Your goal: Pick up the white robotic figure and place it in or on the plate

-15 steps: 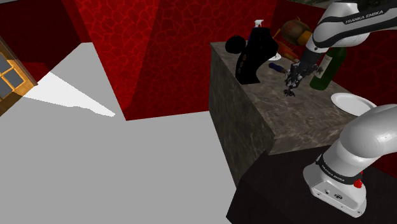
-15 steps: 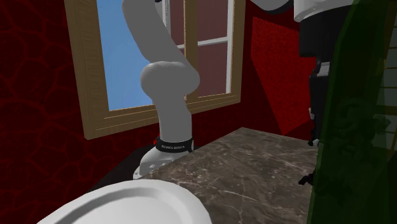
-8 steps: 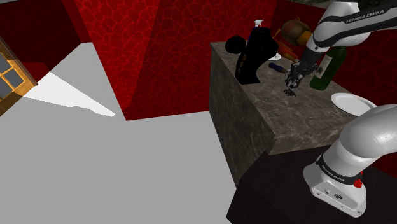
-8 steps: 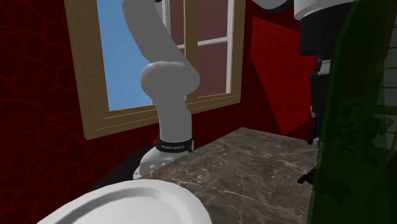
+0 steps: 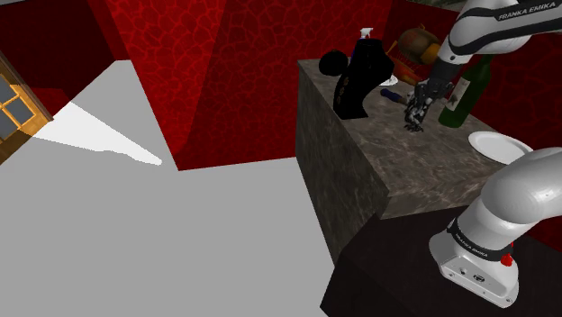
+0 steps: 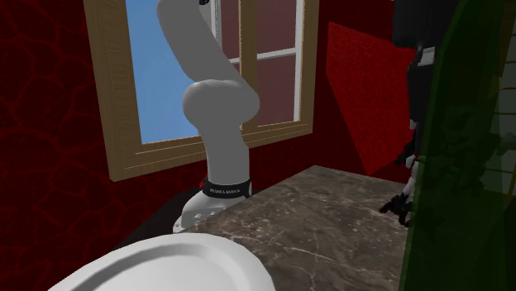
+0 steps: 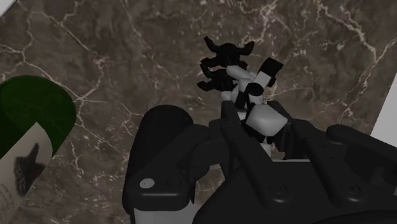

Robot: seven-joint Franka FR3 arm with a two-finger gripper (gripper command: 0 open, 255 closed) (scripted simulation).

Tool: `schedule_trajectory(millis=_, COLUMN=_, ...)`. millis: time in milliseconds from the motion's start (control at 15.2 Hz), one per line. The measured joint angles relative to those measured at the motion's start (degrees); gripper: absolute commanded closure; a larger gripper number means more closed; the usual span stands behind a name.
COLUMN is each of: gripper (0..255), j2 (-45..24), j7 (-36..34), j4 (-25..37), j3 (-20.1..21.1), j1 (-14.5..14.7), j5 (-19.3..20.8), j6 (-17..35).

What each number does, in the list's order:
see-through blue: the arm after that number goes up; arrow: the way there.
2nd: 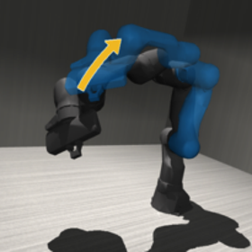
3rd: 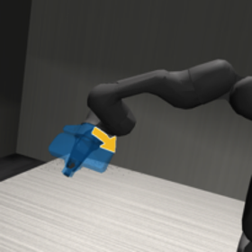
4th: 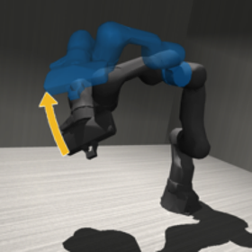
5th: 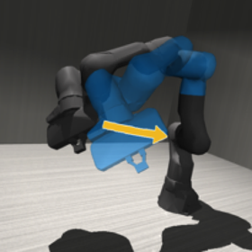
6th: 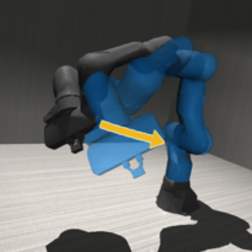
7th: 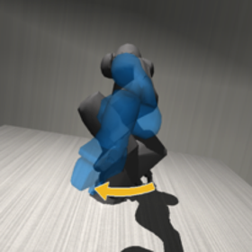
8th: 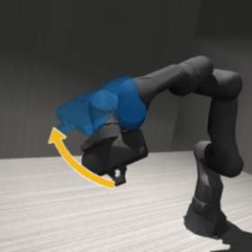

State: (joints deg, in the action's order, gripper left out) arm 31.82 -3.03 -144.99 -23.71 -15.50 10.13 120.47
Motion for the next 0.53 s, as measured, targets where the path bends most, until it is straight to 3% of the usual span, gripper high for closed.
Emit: schedule_trajectory(millis=528, gripper=255, j2=1.55, j7=-0.43, j4=4.99, j3=1.34, j1=0.21, j5=-0.58, j6=-6.53)
